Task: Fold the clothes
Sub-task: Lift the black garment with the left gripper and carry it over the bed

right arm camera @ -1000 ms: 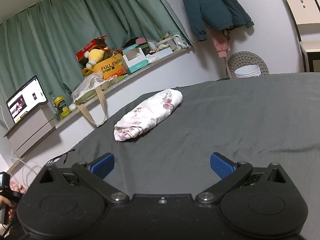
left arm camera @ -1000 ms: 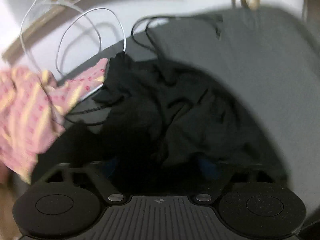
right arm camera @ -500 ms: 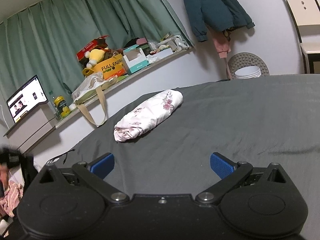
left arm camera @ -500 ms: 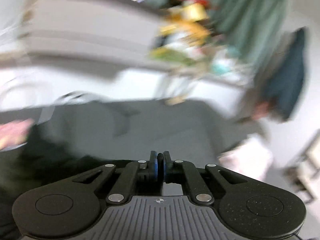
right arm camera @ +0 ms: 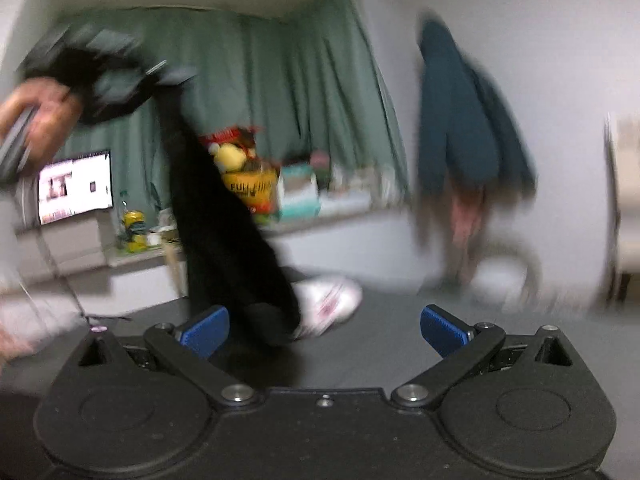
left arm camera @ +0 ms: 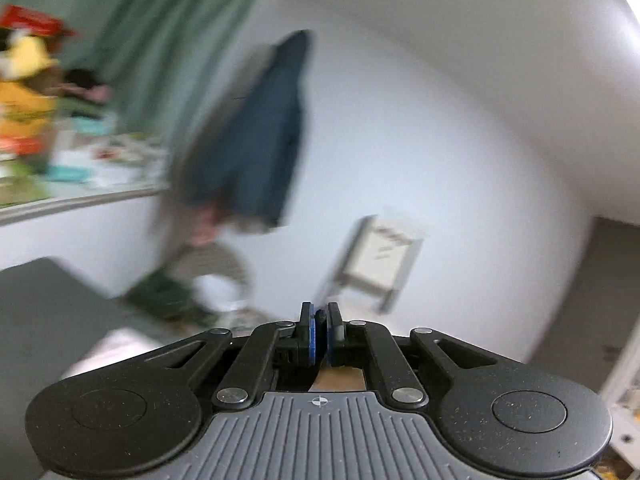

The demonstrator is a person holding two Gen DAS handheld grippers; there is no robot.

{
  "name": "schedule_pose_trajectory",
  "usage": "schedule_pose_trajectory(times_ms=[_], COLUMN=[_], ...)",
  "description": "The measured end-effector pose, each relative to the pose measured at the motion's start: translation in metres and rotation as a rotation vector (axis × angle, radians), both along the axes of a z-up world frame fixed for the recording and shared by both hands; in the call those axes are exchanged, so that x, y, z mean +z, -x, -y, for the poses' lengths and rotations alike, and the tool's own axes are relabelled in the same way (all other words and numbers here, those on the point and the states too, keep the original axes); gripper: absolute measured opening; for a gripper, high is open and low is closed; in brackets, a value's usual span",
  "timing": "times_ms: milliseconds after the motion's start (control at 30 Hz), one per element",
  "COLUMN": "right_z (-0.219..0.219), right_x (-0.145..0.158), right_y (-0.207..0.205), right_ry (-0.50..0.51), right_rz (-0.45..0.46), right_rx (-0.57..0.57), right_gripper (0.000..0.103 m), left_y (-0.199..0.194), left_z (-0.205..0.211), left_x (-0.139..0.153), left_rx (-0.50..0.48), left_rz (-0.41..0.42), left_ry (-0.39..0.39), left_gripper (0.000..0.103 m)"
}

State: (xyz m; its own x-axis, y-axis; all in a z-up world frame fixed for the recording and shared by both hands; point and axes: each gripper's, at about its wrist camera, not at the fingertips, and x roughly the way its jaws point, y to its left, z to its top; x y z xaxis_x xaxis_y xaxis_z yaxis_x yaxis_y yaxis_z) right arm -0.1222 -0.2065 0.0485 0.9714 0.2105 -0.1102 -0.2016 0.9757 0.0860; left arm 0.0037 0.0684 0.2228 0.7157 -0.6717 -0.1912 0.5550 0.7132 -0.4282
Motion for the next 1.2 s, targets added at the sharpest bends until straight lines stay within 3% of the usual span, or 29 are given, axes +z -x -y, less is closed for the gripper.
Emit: schedule_pose_trajectory(times_ms=[67, 167, 233, 300, 367, 400, 467, 533, 633, 700, 733, 767, 800, 833, 867, 933, 1067, 1133, 1200], right_z=[0.005, 0.020, 0.029, 0.032, 0.024, 0.020, -0.001, -0.026, -0.064, -0.079, -0.081, -0.080, -0.076, -0.068, -0.060, -0.037, 0.014, 0.042, 0.053], right_x=[0.008, 0.019, 0.024, 0.025, 0.014, 0.008, -0.014, -0.035, -0.052, -0.057, -0.059, -0.062, -0.064, -0.066, -0.068, -0.063, -0.024, -0.005, -0.003], right_y=[0.008, 0.011, 0.010, 0.008, -0.002, -0.008, -0.016, -0.022, -0.018, -0.017, -0.019, -0.022, -0.026, -0.031, -0.036, -0.043, -0.040, -0.032, -0.018], right_ry=[0.115, 0.186, 0.196, 0.210, 0.297, 0.344, 0.479, 0.596, 0.743, 0.814, 0.841, 0.856, 0.860, 0.842, 0.820, 0.719, 0.452, 0.323, 0.268], right_rz=[0.107, 0.158, 0.142, 0.108, 0.003, -0.053, -0.149, -0.232, -0.218, -0.198, -0.198, -0.209, -0.238, -0.279, -0.323, -0.376, -0.300, -0.286, -0.275], right_rx=[-0.073, -0.139, -0.158, -0.192, -0.204, -0.208, -0.165, -0.123, -0.145, -0.188, -0.221, -0.248, -0.267, -0.281, -0.294, -0.324, -0.468, -0.390, -0.209], right_gripper=[0.103, 0.103, 0.103, 0.103, 0.101, 0.099, 0.078, 0.076, 0.076, 0.069, 0.060, 0.043, 0.034, 0.013, 0.003, 0.002, 0.001, 0.007, 0.049], left_y=[-0.001, -0.002, -0.003, -0.006, -0.007, -0.007, -0.007, -0.003, 0.000, 0.006, 0.008, 0.011, 0.014, 0.016, 0.019, 0.024, 0.028, 0.028, 0.028], left_z=[0.022, 0.055, 0.076, 0.088, 0.097, 0.100, 0.105, 0.108, 0.102, 0.098, 0.096, 0.095, 0.093, 0.092, 0.092, 0.095, 0.098, 0.098, 0.097], left_x=[0.001, 0.002, 0.000, -0.034, -0.069, -0.085, -0.114, -0.136, -0.155, -0.160, -0.162, -0.165, -0.167, -0.169, -0.172, -0.175, -0.178, -0.179, -0.179], left_rx=[-0.041, -0.103, -0.141, -0.141, -0.144, -0.146, -0.147, -0.147, -0.140, -0.142, -0.143, -0.144, -0.144, -0.146, -0.148, -0.151, -0.135, -0.117, -0.099], left_rz=[0.006, 0.016, 0.015, -0.062, -0.141, -0.179, -0.238, -0.269, -0.284, -0.280, -0.278, -0.276, -0.274, -0.271, -0.266, -0.261, -0.256, -0.256, -0.255], left_ry=[0.008, 0.021, 0.027, 0.015, 0.026, 0.037, 0.062, 0.085, 0.103, 0.105, 0.106, 0.107, 0.108, 0.108, 0.101, 0.067, 0.033, 0.029, 0.025], left_gripper=[0.004, 0.004, 0.004, 0.004, 0.004, 0.004, 0.004, 0.004, 0.004, 0.004, 0.004, 0.004, 0.004, 0.004, 0.004, 0.005, 0.005, 0.005, 0.005])
